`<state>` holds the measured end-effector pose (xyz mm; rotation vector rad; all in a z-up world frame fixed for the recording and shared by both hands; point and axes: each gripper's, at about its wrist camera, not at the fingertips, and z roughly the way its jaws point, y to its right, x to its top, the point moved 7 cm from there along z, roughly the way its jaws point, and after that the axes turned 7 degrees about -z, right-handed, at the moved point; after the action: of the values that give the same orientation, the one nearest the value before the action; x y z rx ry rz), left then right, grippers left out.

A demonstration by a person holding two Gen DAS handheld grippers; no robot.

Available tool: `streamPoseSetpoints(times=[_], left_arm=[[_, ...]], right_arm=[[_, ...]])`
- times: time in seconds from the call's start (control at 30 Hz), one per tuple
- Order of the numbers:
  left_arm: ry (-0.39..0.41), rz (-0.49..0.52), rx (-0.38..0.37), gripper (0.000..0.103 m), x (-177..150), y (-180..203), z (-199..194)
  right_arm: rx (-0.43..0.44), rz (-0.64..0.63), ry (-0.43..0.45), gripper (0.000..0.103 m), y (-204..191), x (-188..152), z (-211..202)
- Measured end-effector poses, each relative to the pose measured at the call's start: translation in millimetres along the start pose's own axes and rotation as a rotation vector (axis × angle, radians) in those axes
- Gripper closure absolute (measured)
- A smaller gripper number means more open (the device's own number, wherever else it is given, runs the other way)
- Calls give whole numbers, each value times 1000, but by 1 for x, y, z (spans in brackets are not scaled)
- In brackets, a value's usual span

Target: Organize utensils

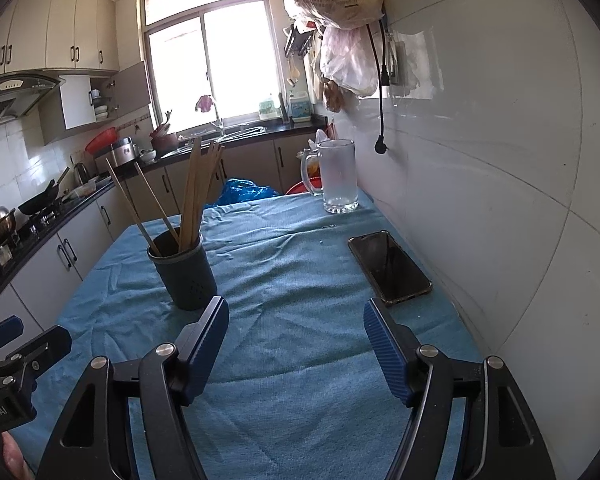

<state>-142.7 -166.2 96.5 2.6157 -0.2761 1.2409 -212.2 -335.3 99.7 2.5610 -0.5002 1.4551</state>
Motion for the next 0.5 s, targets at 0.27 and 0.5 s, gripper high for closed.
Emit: streamPoseSetpoints(times=[0.27, 0.5], left_arm=[[10, -9, -8, 0, 1, -2, 1], [2, -15, -5, 0, 1, -3, 2]], right_arm=[[11, -1, -12, 28, -4, -2, 5], [15, -20, -14, 27, -10, -3, 6]])
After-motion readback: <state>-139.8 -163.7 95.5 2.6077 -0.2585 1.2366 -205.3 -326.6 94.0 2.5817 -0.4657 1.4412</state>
